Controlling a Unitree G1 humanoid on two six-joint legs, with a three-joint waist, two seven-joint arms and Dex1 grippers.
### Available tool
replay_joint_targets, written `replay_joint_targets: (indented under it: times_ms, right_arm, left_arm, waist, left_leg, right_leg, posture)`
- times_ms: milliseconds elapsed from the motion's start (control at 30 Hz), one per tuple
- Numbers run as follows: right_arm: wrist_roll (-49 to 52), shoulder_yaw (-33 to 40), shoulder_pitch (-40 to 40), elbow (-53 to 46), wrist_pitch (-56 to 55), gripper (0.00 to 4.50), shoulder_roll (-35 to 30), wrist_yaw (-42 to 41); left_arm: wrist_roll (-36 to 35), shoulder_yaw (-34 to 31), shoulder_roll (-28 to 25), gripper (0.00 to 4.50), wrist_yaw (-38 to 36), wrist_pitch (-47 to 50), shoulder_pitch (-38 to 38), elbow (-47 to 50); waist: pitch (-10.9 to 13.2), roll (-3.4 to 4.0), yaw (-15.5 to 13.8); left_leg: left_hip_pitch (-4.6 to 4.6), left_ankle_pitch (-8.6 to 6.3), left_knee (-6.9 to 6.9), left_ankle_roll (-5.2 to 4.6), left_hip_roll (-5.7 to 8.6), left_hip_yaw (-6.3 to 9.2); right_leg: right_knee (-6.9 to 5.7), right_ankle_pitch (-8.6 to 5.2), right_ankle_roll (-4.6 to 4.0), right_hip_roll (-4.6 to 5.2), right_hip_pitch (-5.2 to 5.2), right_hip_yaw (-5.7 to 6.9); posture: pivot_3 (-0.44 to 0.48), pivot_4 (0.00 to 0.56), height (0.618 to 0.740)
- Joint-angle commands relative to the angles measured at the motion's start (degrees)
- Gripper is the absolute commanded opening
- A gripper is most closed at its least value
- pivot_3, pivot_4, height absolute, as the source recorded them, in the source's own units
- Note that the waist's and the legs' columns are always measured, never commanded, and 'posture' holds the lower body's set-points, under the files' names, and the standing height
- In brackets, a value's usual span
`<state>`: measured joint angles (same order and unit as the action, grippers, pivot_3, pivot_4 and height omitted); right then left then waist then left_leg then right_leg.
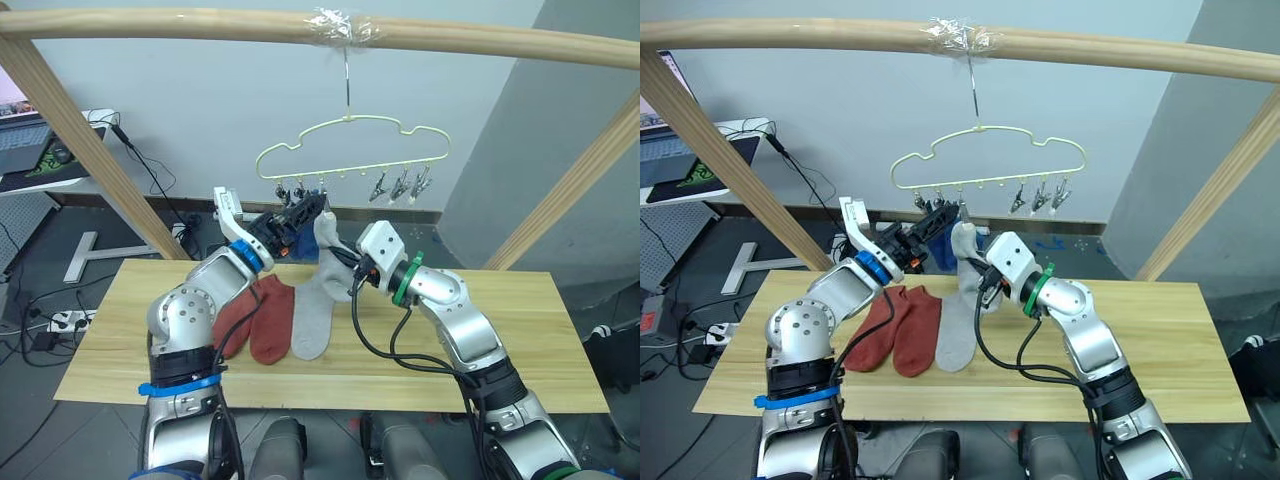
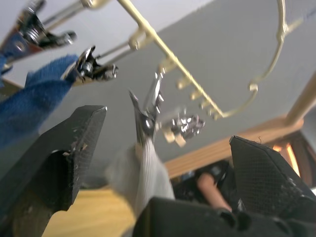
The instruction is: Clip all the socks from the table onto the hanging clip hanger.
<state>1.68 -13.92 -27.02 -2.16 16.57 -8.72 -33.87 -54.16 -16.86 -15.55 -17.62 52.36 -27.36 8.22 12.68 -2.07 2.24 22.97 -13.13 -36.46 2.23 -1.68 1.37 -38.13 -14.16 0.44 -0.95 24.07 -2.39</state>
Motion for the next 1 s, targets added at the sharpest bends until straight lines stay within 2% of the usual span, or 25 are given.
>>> replay_joint_targets:
  times_ms: [33, 167, 333, 367, 500, 567, 667, 833, 1000]
  right_arm:
    - [3.22, 2.91, -0.3, -1.51, 3.8, 1.07, 1.59, 2.05]
    - [5.83, 4.46, 1.52, -4.11, 9.25, 2.53, 2.53, 3.57]
    - [7.5, 5.61, 3.28, -7.44, 13.14, 4.42, 2.72, 5.61]
    - [7.01, 6.16, 3.97, -8.61, 13.43, 4.47, 3.02, 7.61]
    - [5.12, 8.68, 4.28, -11.09, 13.48, 4.47, 4.68, 15.1]
    - [5.96, 9.44, 3.6, -11.25, 13.73, 4.47, 5.36, 16.28]
    - [6.72, 10.96, 2.46, -11.0, 13.48, 3.85, 6.39, 18.26]
    - [5.7, 11.14, -0.13, -8.75, 12.12, 2.05, 6.19, 20.31]
    - [5.9, 12.53, -3.43, -4.31, 10.55, 2.05, 7.53, 23.37]
  left_arm:
    - [0.94, 2.2, -7.04, 4.5, -4.75, 1.51, 3.63, 8.04]
    - [1.28, 3.61, -11.29, 4.5, -7.25, 1.06, 6.79, 11.76]
    - [0.56, 3.1, -11.67, 4.5, -5.5, 1.47, 9.23, 14.55]
    - [2.63, 3.72, -12.15, 4.5, -5.31, -0.03, 9.91, 15.54]
    - [9.63, 7.04, -14.84, 4.5, -8.51, -6.24, 12.12, 18.6]
    - [13.68, 8.55, -16.01, 4.5, -10.82, -11.29, 12.37, 19.02]
    - [20.78, 11.66, -17.79, 4.5, -13.2, -18.49, 12.41, 19.03]
    - [22.57, 12.51, -16.41, 4.5, -13.86, -21.66, 11.88, 18.78]
    - [23.63, 12.61, -14.46, 4.5, -12.59, -22.53, 10.61, 17.96]
  waist:
    - [0.01, 0.02, 0.05]
    - [0.03, 0.04, -0.61]
    - [0.04, 0.04, -0.7]
    - [0.04, 0.04, -0.7]
    - [0.04, 0.04, -0.66]
    - [0.04, 0.05, -0.67]
    - [0.05, 0.07, -0.67]
    - [0.05, 0.06, -0.64]
    - [0.05, 0.06, -0.62]
  left_leg:
    - [0.0, 0.0, 0.02, 0.0, 0.0, 0.02]
    - [-0.01, 0.0, 0.08, 0.0, 0.0, 0.06]
    - [0.01, 0.0, 0.08, 0.0, 0.06, 0.06]
    - [0.02, 0.0, 0.08, 0.0, 0.07, 0.06]
    - [0.01, 0.0, 0.1, 0.0, 0.03, 0.05]
    - [0.01, 0.0, 0.12, 0.0, 0.03, 0.03]
    - [0.0, 0.0, 0.13, 0.0, 0.03, -0.03]
    - [0.03, 0.0, 0.16, -0.01, 0.03, -0.05]
    - [0.05, 0.0, 0.16, -0.01, 0.03, -0.08]
  right_leg:
    - [0.0, 0.0, 0.0, 0.0, 0.01, 0.02]
    - [0.04, -0.01, -0.03, 0.02, 0.02, 0.05]
    - [0.1, -0.02, -0.02, 0.11, 0.01, -0.02]
    - [0.1, -0.02, -0.02, 0.11, 0.01, -0.03]
    - [0.08, -0.02, -0.02, 0.08, 0.03, -0.01]
    - [0.07, -0.02, -0.03, 0.07, 0.06, -0.01]
    - [0.08, -0.02, -0.04, 0.06, 0.06, -0.02]
    - [0.14, -0.03, -0.04, 0.07, 0.07, -0.04]
    - [0.12, -0.02, -0.04, 0.06, 0.08, 0.0]
  posture:
    - [0.004, 0.21, 0.74]
    - [0.035, 0.21, 0.74]
    - [0.035, 0.21, 0.74]
    - [0.04, 0.207, 0.74]
    - [0.04, 0.207, 0.74]
    - [0.04, 0.207, 0.74]
    - [0.04, 0.202, 0.74]
    - [0.039, 0.198, 0.74]
    - [0.041, 0.201, 0.74]
